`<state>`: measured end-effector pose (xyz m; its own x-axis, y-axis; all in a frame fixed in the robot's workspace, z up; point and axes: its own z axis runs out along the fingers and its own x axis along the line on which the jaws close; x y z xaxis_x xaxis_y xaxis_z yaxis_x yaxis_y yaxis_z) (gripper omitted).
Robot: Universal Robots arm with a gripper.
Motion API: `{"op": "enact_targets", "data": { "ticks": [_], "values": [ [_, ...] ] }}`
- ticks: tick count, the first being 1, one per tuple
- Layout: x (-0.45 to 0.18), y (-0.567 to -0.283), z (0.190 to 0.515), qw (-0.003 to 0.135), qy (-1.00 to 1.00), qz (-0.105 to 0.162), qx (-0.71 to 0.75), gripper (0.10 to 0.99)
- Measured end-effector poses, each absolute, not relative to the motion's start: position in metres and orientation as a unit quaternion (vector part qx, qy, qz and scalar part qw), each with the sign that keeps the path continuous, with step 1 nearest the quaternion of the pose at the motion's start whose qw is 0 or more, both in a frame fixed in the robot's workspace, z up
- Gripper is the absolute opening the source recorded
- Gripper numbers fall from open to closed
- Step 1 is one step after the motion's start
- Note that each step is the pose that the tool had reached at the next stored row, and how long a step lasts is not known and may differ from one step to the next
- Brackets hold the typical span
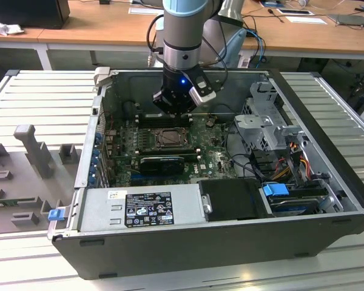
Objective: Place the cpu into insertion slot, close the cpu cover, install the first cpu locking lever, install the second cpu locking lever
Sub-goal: 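Install the second cpu locking lever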
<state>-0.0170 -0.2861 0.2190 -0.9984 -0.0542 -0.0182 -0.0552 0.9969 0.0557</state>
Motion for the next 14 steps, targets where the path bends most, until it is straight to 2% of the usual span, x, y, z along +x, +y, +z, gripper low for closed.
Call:
{"op": "enact_targets", "data": {
  "ticks": [14],
  "values": [
    [-0.017,-0.2884,0.219,0.008,0.999,0.028,-0.027,0.102]
  ]
}}
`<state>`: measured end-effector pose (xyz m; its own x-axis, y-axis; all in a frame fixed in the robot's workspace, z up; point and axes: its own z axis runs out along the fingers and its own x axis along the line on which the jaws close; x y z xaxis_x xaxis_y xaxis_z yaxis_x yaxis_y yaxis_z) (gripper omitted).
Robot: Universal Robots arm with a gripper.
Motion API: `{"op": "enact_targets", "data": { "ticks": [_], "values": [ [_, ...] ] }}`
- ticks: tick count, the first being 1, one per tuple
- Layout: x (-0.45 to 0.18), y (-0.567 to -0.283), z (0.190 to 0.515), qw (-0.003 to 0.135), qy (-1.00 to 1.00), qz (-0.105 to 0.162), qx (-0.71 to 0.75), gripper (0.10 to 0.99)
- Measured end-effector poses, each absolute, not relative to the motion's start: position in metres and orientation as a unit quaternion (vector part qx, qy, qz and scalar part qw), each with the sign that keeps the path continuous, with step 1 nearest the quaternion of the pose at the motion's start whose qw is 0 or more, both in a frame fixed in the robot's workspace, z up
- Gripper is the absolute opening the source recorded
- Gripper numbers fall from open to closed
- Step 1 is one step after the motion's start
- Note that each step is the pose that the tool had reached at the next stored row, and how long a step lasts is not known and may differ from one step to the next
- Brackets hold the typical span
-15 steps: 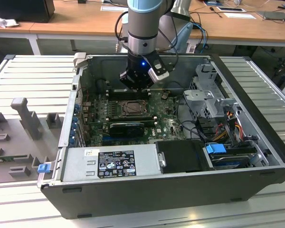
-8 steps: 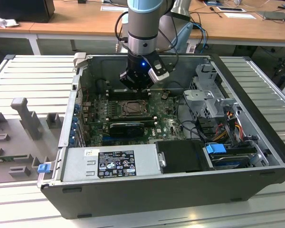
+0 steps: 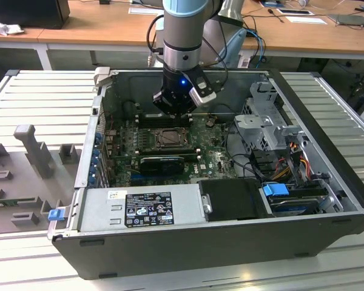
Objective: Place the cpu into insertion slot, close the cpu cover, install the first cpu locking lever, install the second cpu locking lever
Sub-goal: 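Install the second cpu locking lever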
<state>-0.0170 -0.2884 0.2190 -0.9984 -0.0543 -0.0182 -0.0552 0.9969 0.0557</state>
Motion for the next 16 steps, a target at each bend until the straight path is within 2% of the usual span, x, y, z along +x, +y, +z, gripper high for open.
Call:
{"op": "enact_targets", "data": {
  "ticks": [8,16],
  "values": [
    [-0.017,-0.291,0.222,0.008,0.999,0.028,-0.027,0.102],
    [-0.017,-0.291,0.247,0.008,0.999,0.025,-0.027,0.102]
  ]
}}
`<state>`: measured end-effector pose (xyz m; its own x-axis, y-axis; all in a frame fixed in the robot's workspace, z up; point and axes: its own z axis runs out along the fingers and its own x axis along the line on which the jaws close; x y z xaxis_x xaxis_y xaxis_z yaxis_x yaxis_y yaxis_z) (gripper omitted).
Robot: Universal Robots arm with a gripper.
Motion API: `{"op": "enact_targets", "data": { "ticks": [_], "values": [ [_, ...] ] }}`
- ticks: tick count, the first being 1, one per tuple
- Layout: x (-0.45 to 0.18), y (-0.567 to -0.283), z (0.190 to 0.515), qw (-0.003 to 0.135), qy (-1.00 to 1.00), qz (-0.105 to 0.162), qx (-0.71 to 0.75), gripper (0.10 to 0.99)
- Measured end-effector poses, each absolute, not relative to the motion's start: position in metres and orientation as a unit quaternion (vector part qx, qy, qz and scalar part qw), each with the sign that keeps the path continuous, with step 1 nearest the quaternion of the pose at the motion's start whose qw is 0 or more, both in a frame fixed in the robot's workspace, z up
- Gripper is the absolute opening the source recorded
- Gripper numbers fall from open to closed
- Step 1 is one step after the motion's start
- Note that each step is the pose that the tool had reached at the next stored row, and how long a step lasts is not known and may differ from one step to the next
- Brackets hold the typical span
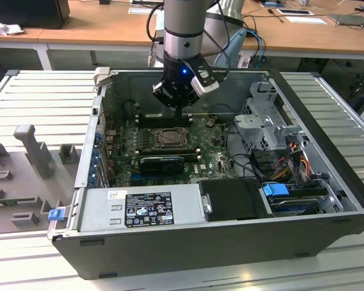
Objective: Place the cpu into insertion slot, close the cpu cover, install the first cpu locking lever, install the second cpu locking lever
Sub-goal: 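Install the second cpu locking lever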
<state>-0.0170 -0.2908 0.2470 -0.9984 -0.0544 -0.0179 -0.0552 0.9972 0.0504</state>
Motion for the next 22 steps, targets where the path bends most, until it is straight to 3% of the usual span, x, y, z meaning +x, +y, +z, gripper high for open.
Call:
{"op": "enact_targets", "data": {
  "ticks": [22],
  "values": [
    [-0.017,-0.315,0.247,0.008,0.999,0.025,-0.027,0.102]
  ]
}}
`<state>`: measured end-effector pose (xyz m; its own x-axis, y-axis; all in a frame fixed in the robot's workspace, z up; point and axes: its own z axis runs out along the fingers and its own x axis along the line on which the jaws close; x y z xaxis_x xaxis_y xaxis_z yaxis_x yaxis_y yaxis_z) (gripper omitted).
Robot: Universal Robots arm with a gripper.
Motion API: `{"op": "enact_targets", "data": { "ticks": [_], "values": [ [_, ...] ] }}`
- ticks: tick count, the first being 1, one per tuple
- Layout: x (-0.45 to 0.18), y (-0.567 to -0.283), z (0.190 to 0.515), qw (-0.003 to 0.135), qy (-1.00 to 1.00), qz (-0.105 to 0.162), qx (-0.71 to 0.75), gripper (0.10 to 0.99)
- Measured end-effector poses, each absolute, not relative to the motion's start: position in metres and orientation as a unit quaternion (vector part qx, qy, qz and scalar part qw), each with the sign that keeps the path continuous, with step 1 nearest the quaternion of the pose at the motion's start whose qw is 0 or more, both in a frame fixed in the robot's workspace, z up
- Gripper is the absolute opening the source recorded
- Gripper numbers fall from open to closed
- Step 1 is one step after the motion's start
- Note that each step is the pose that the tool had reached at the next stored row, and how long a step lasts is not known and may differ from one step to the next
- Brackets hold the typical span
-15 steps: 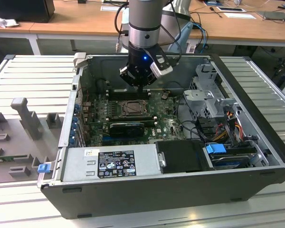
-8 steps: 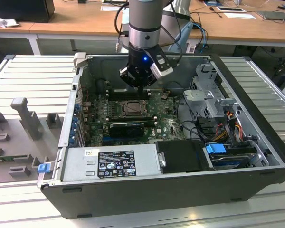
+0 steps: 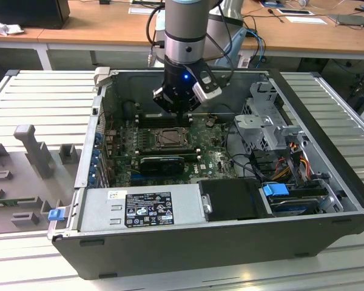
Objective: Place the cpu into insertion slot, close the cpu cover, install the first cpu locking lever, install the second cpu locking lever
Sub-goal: 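Install the second cpu locking lever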
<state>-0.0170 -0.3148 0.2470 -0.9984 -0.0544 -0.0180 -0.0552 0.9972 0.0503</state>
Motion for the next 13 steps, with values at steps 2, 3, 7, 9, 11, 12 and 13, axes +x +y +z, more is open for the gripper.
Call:
{"op": "enact_targets", "data": {
  "ticks": [2,3,7,9,11,12,13],
  "values": [
    [-0.017,-0.3162,0.247,0.008,0.999,0.025,-0.027,0.102],
    [-0.017,-0.3172,0.247,0.008,0.999,0.025,-0.027,0.102],
    [-0.017,-0.3189,0.2515,0.008,0.999,0.025,-0.027,0.102],
    [-0.017,-0.3192,0.2542,0.008,0.999,0.025,-0.027,0.102],
    [-0.0171,-0.3214,0.2543,0.008,0.999,0.025,-0.027,0.102],
    [-0.0171,-0.3224,0.2543,0.008,0.999,0.025,-0.027,0.102],
    [-0.0173,-0.3238,0.2542,0.008,0.999,0.025,-0.027,0.102]
  ]
}}
